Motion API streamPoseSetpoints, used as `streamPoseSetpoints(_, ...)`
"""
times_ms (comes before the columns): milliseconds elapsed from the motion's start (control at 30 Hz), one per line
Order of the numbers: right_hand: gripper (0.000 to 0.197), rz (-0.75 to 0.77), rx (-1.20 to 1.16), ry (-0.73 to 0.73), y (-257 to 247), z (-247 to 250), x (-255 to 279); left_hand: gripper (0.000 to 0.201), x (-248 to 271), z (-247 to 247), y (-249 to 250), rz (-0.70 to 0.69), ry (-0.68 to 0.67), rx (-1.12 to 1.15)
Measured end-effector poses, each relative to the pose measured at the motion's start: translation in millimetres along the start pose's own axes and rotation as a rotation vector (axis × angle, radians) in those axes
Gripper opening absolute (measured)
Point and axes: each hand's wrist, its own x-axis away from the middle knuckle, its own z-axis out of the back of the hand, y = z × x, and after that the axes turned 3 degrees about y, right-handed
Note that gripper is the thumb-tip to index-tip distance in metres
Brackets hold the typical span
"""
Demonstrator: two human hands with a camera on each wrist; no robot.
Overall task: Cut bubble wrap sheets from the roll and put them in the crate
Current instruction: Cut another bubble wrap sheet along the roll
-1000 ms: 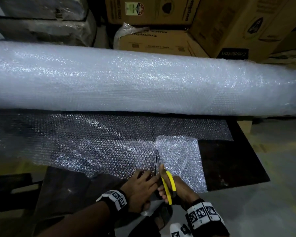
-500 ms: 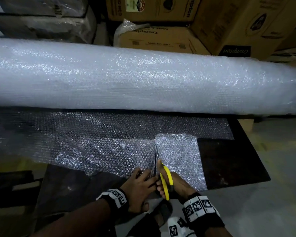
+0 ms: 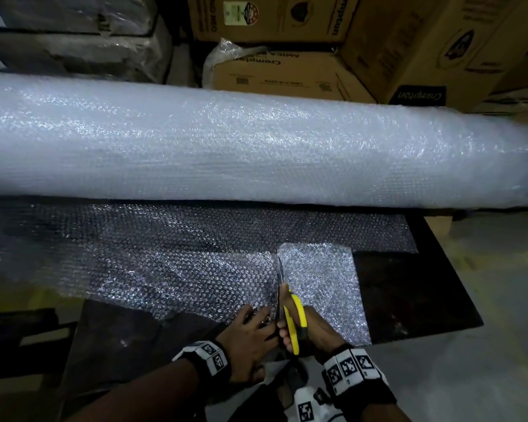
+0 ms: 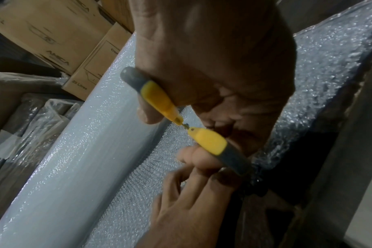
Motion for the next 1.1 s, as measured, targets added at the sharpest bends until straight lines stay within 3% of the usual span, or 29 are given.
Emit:
streamPoseSetpoints(300,0.079,0.033,0.040,0.055,-4.3,-3.2,-4.1,0.075,-3.1,-0.1,0.6,0.010,0.060,-0.007)
streamPoseSetpoints(567,0.088,-0.016,0.018,-0.032,-12.6,1.3,-2.7,0.075,-3.7,-7.3,-3.1,-0.004,0.012,0.029)
streamPoseSetpoints(933,0.079,0.011,0.033,0.023,-18.5,-4.3,-5.6,0.090,-7.6,-10.0,-3.1,0.015,-0.006,0.043)
streamPoseSetpoints(1100,0.084,-0.001,-0.037,-0.054,-23.9,-1.6,-3.5,0.084,-6.6,-12.3,-3.8,0.005,-0.049,0.086)
